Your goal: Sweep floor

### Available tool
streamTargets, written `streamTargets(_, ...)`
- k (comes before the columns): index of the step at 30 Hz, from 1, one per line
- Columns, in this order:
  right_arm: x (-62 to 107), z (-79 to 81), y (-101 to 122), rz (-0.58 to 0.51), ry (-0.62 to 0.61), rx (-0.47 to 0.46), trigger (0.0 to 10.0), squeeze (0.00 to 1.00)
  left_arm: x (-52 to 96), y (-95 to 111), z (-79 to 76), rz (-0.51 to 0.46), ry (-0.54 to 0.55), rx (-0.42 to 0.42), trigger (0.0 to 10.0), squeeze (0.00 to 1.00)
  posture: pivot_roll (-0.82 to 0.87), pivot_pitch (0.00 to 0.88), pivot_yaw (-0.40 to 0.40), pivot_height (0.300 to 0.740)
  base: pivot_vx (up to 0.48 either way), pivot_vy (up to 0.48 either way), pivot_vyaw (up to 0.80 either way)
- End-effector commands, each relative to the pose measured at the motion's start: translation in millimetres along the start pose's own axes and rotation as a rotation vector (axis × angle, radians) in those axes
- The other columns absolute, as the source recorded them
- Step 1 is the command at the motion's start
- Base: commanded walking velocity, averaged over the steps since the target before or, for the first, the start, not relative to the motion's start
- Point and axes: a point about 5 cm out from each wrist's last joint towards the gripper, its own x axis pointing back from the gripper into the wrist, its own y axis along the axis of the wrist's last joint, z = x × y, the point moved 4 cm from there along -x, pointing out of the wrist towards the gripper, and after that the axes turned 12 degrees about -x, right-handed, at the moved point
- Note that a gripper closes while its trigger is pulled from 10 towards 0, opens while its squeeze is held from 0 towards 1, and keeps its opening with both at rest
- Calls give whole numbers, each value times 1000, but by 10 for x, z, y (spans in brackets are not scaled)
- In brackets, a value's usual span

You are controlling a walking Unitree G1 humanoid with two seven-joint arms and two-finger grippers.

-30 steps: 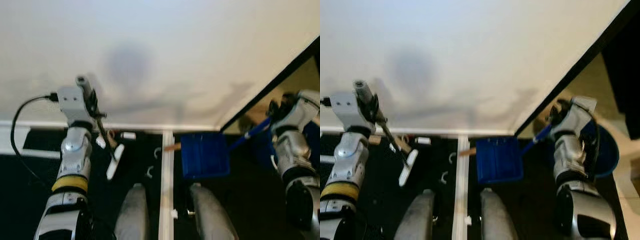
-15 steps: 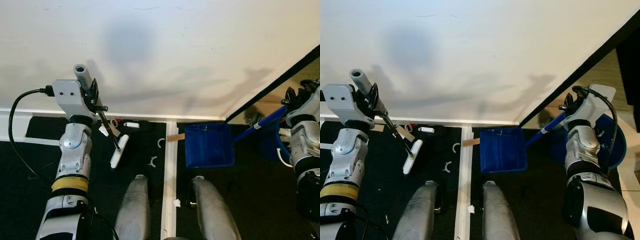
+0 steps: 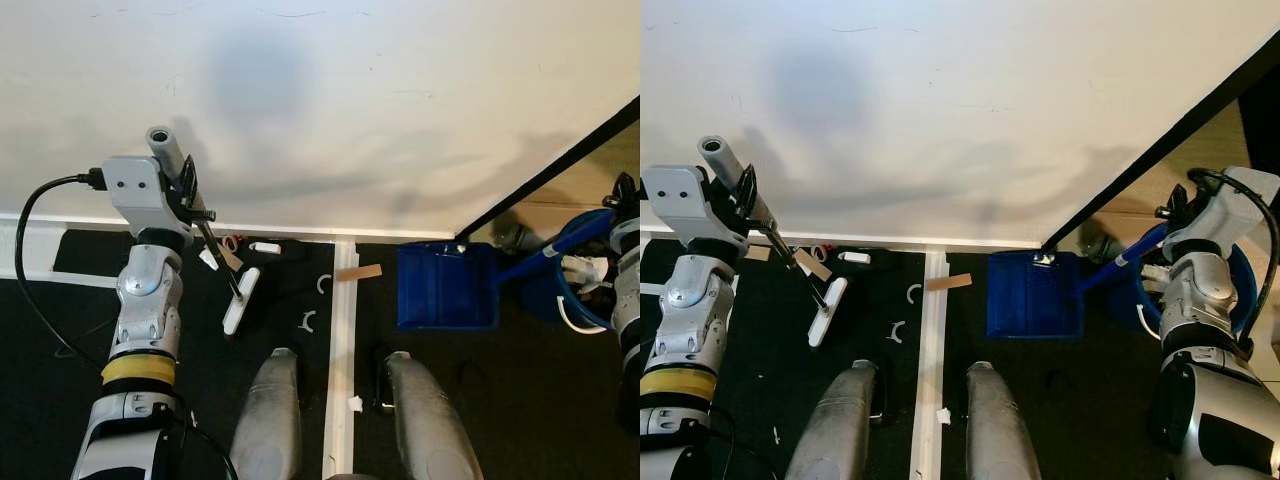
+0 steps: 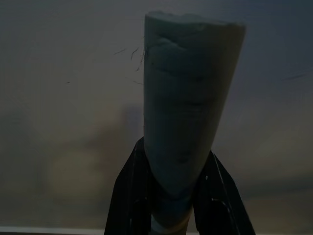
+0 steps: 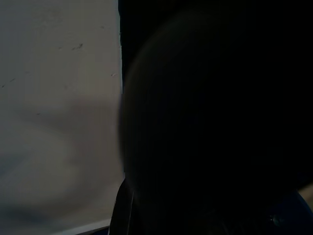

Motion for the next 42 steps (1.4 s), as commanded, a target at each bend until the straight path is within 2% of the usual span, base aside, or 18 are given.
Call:
streamTargets(1, 65, -44, -109, 18, -17, -28, 10000, 0, 55, -98, -38, 37, 7, 38, 10000, 0, 121, 381, -1, 740, 0, 0, 0)
streamTargets(4, 109, 98, -265, 44, 11, -75, 10000, 0, 56, -96, -62, 39, 6, 43, 10000, 0, 125, 379, 1, 740, 0, 0, 0)
streamTargets(6, 158, 218, -392, 56, 28, -150, 10000, 0, 62, -93, -78, 38, 7, 48, 10000, 0, 126, 377, 2, 740, 0, 0, 0)
streamTargets(7, 158, 218, -392, 56, 28, -150, 10000, 0, 62, -93, -78, 38, 7, 48, 10000, 0, 126, 377, 2, 740, 0, 0, 0)
streamTargets(10, 220, 391, -529, 74, 71, -227, 10000, 0, 65, -97, -90, 39, 8, 52, 10000, 0, 127, 374, 1, 740, 0, 0, 0)
streamTargets(11, 220, 391, -529, 74, 71, -227, 10000, 0, 65, -97, -90, 39, 8, 52, 10000, 0, 127, 374, 1, 740, 0, 0, 0)
streamTargets(13, 272, 527, -610, 78, 111, -275, 10000, 0, 59, -92, -98, 36, 8, 55, 10000, 0, 123, 365, -2, 740, 0, 0, 0)
streamTargets(20, 356, 723, -662, 49, 176, -381, 10000, 0, 33, -74, -108, 26, 13, 65, 10000, 0, 115, 341, -12, 740, 0, 0, 0)
streamTargets(25, 363, 797, -611, 25, 223, -387, 10000, 0, 2, -71, -93, 25, 22, 68, 10000, 0, 108, 324, -16, 740, 0, 0, 0)
streamTargets(31, 194, 690, -273, -45, 264, -349, 10000, 0, -78, -39, -53, 14, 36, 70, 10000, 0, 90, 280, -22, 740, 0, 0, 0)
streamTargets(35, 117, 683, -148, -50, 293, -323, 10000, 0, -114, -36, -69, 14, 36, 75, 10000, 0, 79, 267, -27, 740, 0, 0, 0)
streamTargets(37, 105, 691, -124, -49, 305, -312, 10000, 0, -125, -38, -79, 14, 36, 77, 10000, 0, 78, 266, -28, 740, 0, 0, 0)
streamTargets(38, 114, 746, -111, -45, 347, -293, 10000, 0, -126, -48, -132, 16, 31, 82, 10000, 0, 77, 257, -29, 740, 0, 0, 0)
streamTargets(40, 190, 843, -209, -13, 408, -260, 10000, 0, -117, -65, -203, 21, 24, 92, 10000, 0, 74, 248, -30, 740, 0, 0, 0)
streamTargets(42, 209, 857, -240, -3, 417, -251, 10000, 0, -116, -68, -215, 23, 22, 94, 10000, 0, 74, 248, -30, 740, 0, 0, 0)
